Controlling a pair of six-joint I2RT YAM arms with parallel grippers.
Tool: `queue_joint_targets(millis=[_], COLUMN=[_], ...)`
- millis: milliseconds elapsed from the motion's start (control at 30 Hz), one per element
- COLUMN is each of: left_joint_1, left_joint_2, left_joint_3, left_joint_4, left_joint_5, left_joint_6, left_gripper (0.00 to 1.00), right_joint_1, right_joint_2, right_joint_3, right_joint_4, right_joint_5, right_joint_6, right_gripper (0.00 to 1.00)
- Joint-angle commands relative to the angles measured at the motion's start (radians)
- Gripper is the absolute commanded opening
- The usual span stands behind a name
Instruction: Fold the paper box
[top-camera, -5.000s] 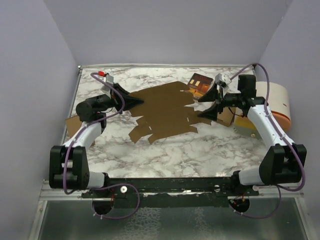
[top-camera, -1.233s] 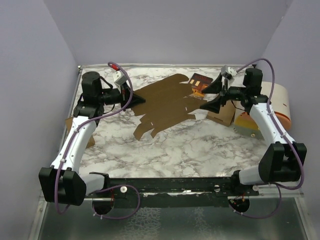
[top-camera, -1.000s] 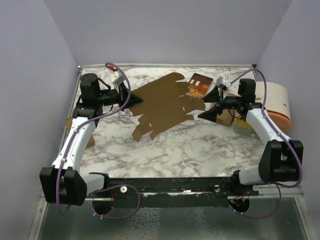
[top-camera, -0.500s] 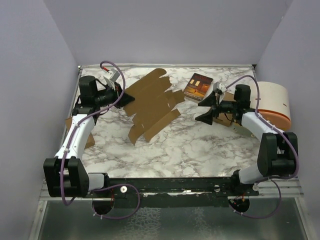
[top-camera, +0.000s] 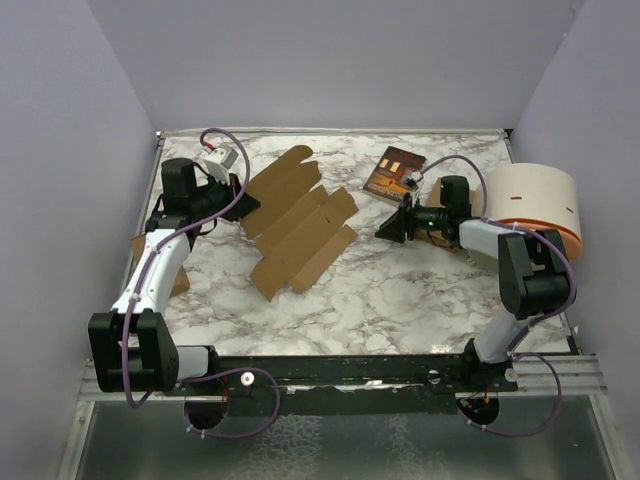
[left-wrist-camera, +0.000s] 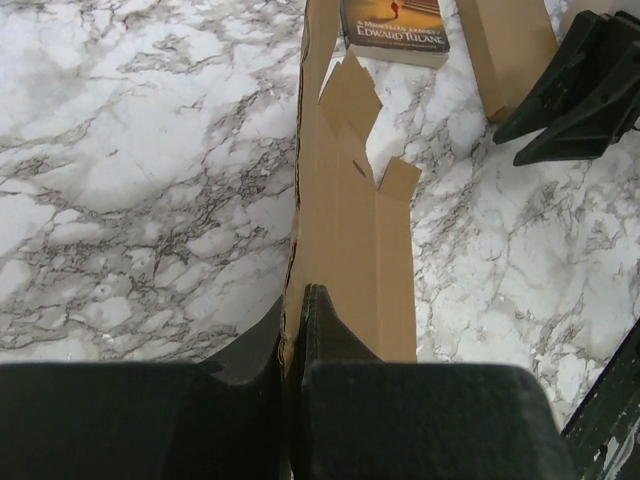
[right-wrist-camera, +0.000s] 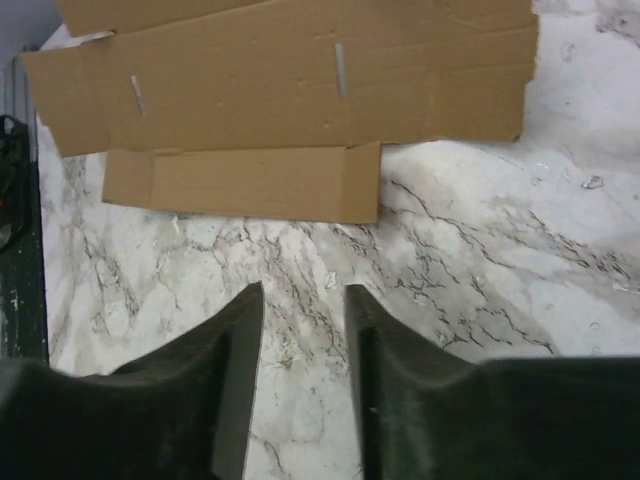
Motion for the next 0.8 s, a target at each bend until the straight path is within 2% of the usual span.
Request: queue_joint_targets(millis=[0,67,233,433,533,767], left_joint_1=[0.004,0.004,0.004,0.004,0.004,0.004], left_joint_2=[-0.028,-0.036,-0.039,-0.040,-0.041,-0.044], left_joint_3=[-0.027,-0.040,-0.048,-0.055,-0.058,-0.064], left_joint_4=[0.006,0.013,0.017,0.029,0.031,0.037], left_joint_5=[-0.037,-0.043,-0.047,-0.040,-0.037,-0.033], left_joint_6=[0.011,0.006,0.003,-0.007,-0.008,-0.019], left_gripper=[0.00,0.00,0.00,0.00,0.00,0.00], right_joint_1=[0.030,0.038,0.043,0.143,0.186,0.196], right_joint_2=[0.039,0.055,0.109,0.167,0.178,0.215], right_joint_3=[0.055,0.074,0.132,0.226,0.229,0.253], right_joint_4=[0.019,0.016,-0.017,-0.149,-0.155,-0.188], right_joint_5=[0.099,0.138,0.246,0.428,0.453,0.445], right_joint_6=[0.068,0.088,0.125,-0.004,-0.012,-0.011], right_gripper=[0.31,0.26,0.23,0.08,0.03,0.02])
